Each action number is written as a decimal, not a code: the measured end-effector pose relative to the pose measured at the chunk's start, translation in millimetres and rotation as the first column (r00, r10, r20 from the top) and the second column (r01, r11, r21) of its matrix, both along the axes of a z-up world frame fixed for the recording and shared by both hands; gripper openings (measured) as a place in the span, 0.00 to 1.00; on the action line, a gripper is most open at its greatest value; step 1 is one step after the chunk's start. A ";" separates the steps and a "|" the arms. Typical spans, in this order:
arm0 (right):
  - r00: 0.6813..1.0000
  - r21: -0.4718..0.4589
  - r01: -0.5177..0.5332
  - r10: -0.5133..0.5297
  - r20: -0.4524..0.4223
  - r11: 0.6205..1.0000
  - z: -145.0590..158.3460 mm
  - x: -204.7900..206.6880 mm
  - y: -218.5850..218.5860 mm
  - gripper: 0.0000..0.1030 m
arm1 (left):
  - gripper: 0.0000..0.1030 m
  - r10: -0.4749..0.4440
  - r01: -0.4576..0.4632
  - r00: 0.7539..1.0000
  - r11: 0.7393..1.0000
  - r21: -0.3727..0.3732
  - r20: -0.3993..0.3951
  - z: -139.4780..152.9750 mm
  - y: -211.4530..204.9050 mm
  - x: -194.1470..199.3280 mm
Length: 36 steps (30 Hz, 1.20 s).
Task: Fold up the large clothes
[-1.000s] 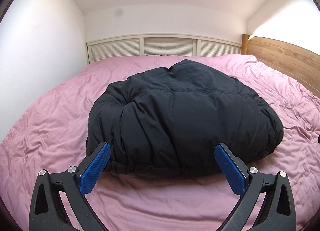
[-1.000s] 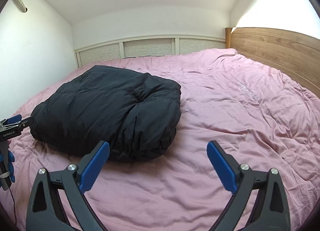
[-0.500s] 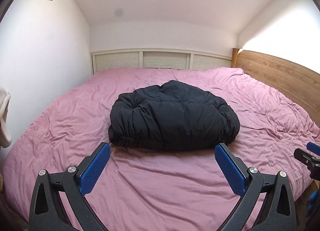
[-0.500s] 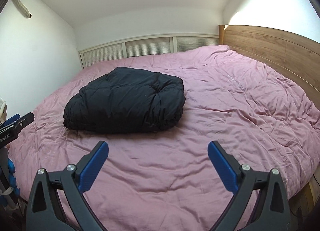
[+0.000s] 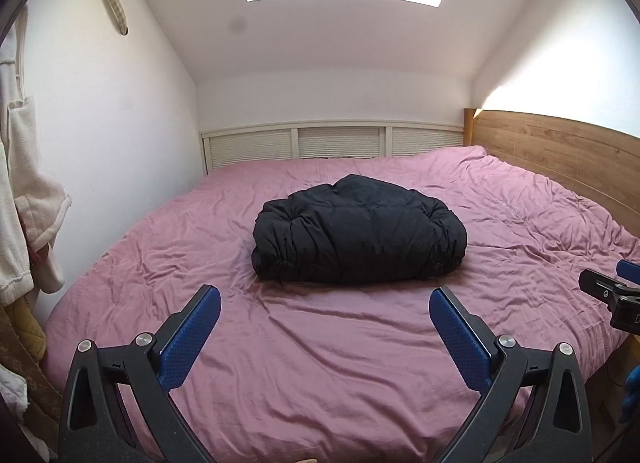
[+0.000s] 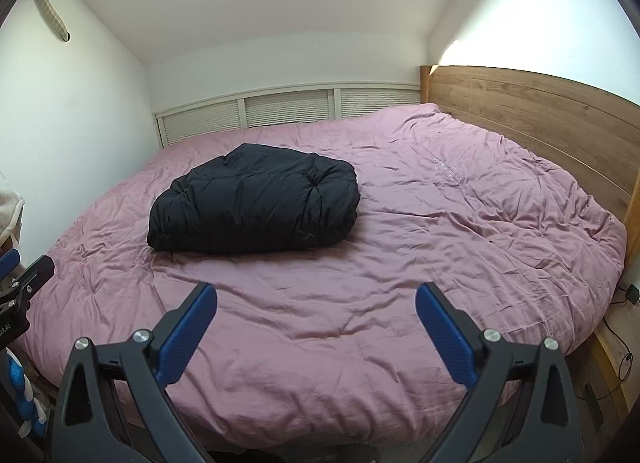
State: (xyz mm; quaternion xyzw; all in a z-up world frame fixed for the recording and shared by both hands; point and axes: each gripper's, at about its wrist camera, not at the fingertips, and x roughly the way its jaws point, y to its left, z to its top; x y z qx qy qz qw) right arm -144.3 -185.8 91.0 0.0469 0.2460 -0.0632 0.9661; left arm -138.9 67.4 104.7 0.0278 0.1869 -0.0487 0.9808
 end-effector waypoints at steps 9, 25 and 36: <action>1.000 -0.024 0.005 -0.005 0.017 1.000 8.1 -32.2 11.4 0.98 | 0.99 -0.015 0.016 0.999 1.000 -0.025 0.030 8.4 7.6 -29.6; 1.000 -0.038 0.011 -0.010 0.021 0.999 6.9 -62.3 16.4 0.98 | 0.99 -0.033 0.034 0.999 0.999 -0.035 0.038 6.0 16.3 -57.3; 0.999 -0.037 0.026 -0.025 0.023 0.999 4.4 -74.5 12.4 0.98 | 0.99 -0.037 0.038 0.999 0.999 -0.040 0.020 0.7 20.3 -65.0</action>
